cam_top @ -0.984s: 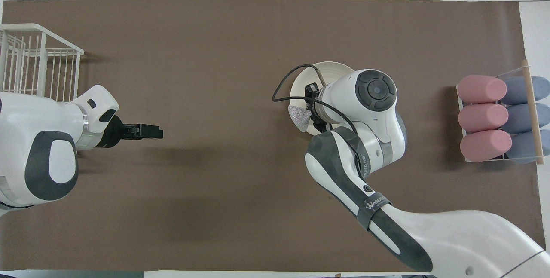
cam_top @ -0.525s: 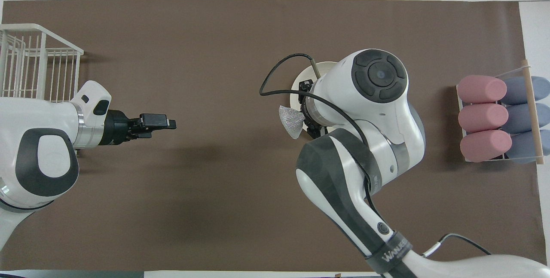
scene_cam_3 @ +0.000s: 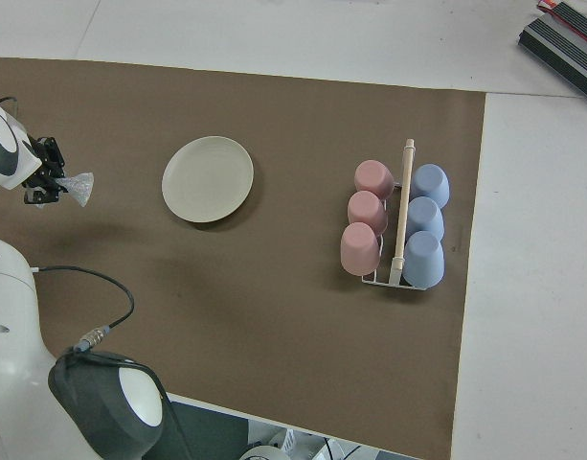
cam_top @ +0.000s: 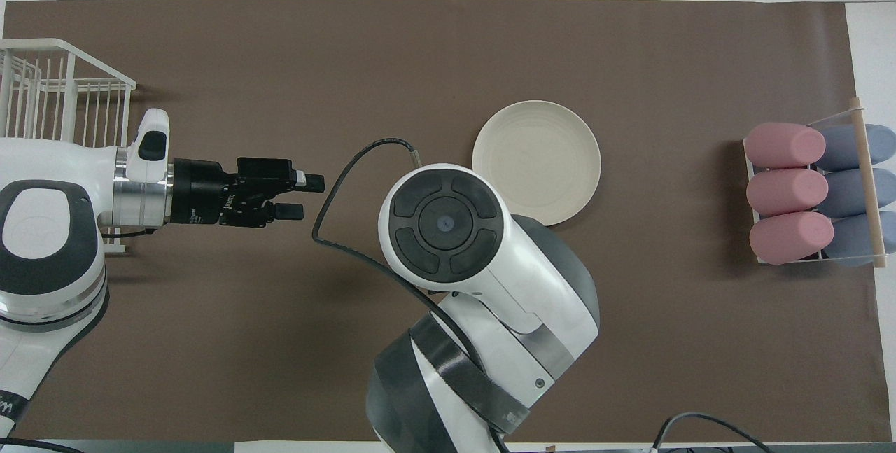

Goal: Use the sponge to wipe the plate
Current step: 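Bring the sponge to the left gripper and close the left gripper on it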

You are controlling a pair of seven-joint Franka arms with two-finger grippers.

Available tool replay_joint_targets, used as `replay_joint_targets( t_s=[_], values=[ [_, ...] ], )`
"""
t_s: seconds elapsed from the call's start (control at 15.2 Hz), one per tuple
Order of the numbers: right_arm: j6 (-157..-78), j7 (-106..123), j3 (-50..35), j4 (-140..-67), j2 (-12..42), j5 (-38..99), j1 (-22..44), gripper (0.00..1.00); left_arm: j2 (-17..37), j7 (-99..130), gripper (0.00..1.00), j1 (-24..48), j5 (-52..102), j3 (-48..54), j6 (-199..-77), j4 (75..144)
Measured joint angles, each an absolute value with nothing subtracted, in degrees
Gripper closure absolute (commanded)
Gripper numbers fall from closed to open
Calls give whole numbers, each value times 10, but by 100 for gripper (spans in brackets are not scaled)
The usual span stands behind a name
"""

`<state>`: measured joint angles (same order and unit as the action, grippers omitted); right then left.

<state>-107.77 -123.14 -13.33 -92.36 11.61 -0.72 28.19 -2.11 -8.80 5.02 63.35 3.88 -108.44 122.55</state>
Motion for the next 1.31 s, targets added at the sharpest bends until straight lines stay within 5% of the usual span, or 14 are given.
replay_joint_targets(
  t_s=[0.85, 0.98, 1.31],
  values=[
    [-1076, -1232, -134, -922, 118, -7, 282, 100, -29, -249, 4, 110, 760, 41, -1019, 1258],
    [-1076, -1232, -133, -922, 118, -7, 282, 100, -31, -250, 24, 121, 763, 41, -1020, 1261],
    [-1076, -1232, -133, -922, 118, -7, 281, 100, -36, -250, 100, 145, 789, 41, -1055, 1274]
  ],
)
